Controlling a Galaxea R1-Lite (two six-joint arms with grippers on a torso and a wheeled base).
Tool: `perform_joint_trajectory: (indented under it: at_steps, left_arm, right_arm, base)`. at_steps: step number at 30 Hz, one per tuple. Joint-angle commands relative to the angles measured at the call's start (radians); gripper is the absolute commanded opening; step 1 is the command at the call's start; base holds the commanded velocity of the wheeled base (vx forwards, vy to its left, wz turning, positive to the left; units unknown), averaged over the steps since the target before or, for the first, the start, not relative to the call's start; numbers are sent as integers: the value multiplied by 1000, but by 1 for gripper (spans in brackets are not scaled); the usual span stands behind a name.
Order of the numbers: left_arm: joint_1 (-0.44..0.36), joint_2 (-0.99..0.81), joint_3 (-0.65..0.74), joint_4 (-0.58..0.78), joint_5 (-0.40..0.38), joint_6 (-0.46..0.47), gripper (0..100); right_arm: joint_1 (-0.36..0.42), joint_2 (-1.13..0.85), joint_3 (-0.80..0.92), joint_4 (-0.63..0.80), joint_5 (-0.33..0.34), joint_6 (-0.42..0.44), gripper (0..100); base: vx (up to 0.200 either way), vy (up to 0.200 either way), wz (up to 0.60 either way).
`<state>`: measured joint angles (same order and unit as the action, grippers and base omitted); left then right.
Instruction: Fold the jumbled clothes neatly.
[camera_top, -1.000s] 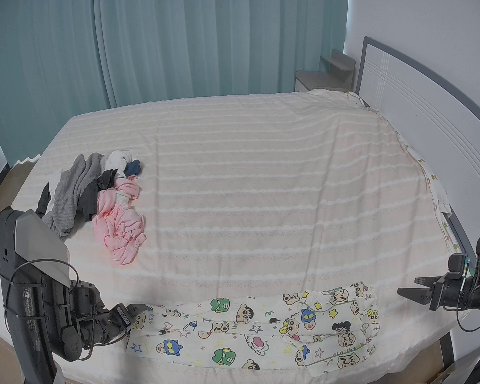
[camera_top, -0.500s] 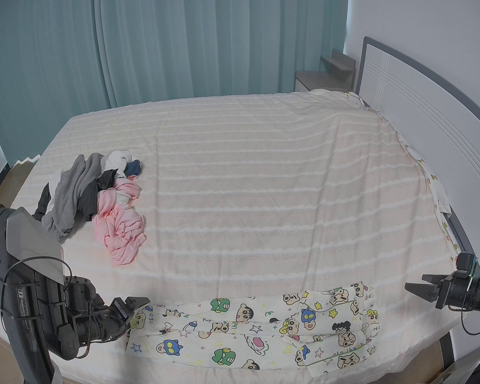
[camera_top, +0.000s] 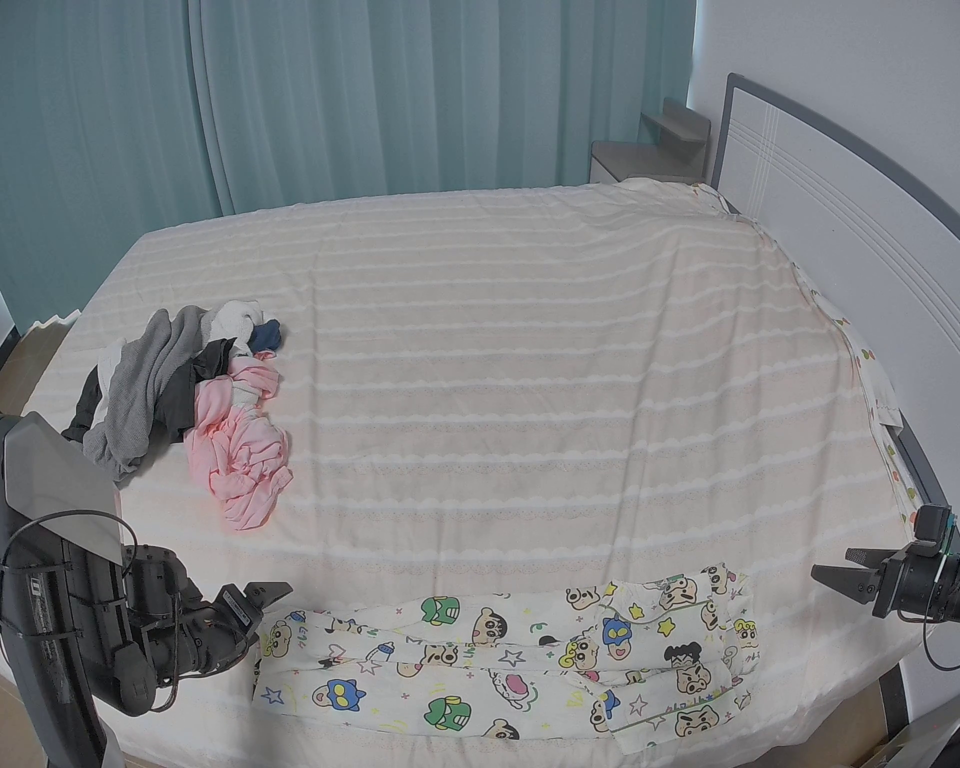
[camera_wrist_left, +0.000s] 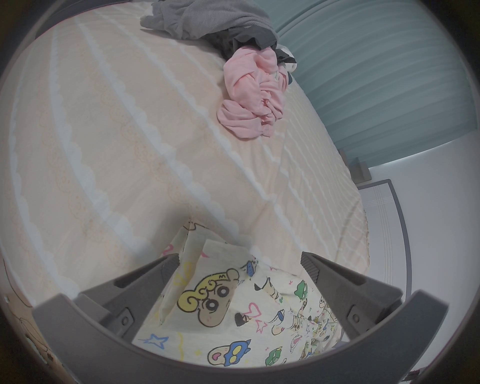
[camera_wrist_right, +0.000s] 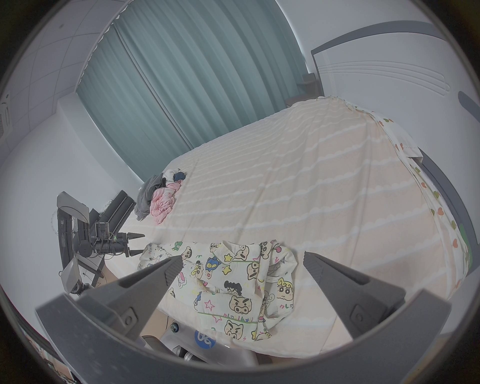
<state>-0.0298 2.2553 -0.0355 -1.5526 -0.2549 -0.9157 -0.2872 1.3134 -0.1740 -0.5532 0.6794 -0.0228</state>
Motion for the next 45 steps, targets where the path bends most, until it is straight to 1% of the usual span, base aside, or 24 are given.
perform_joint_trajectory:
  at_steps: [1,7,14,15,19,27,28,32,33,35,36,38,39,41,45]
  left_arm:
    - [5,-11,-4,-18,3,1,100]
    - [28,-42,-7,-18,-6,-5,100]
    - [-9,-14,-6,-18,-3,3,100]
    - [-38,6,-9,-18,6,17,100]
    - [-48,21,-20,-18,25,48,100]
    - [-59,56,-26,-18,28,90,100]
    - [-59,56,-26,-18,28,90,0]
    - [-62,58,-23,-18,28,98,0]
    - [-62,56,-24,-18,46,109,0]
    - [-62,56,-24,-18,46,109,0]
    - [-62,55,-27,-18,109,153,0]
    - [-62,50,-27,-18,138,202,0]
    - [-62,50,-27,-18,138,202,0]
    - [-64,29,-21,-18,146,248,0]
    - [-65,-76,-21,-18,141,293,0]
  right_arm:
    - [-1,3,-1,-1,0,0,100]
    - [-1,1,-1,-2,0,0,100]
    - [-1,3,-1,-1,0,0,100]
    - [-1,3,-1,-1,0,0,100]
    - [-1,3,-1,-1,0,0,100]
    - [-1,3,-1,-2,2,0,100]
    - [-1,3,-1,-2,2,0,100]
    - [-1,4,-1,-1,0,0,100]
    - [-1,4,-1,-1,2,0,100]
    - [-1,6,-1,-2,2,0,100]
    - [-1,4,1,-1,0,0,100]
    - [-1,4,1,-2,0,0,100]
    - [-1,4,1,-1,0,0,100]
    - [-1,6,-1,-2,0,0,100]
    - [-1,9,1,-1,0,0,100]
  base:
    - [0,0,0]
    - [0,0,0]
    - [0,0,0]
    - [0,0,0]
    - [0,0,0]
    - [0,0,0]
    - [0,0,0]
    - [0,0,0]
    - [0,0,0]
    - [0,0,0]
    - [0,0,0]
    - [0,0,0]
    - [0,0,0]
    - [0,0,0]
    - [0,0,0]
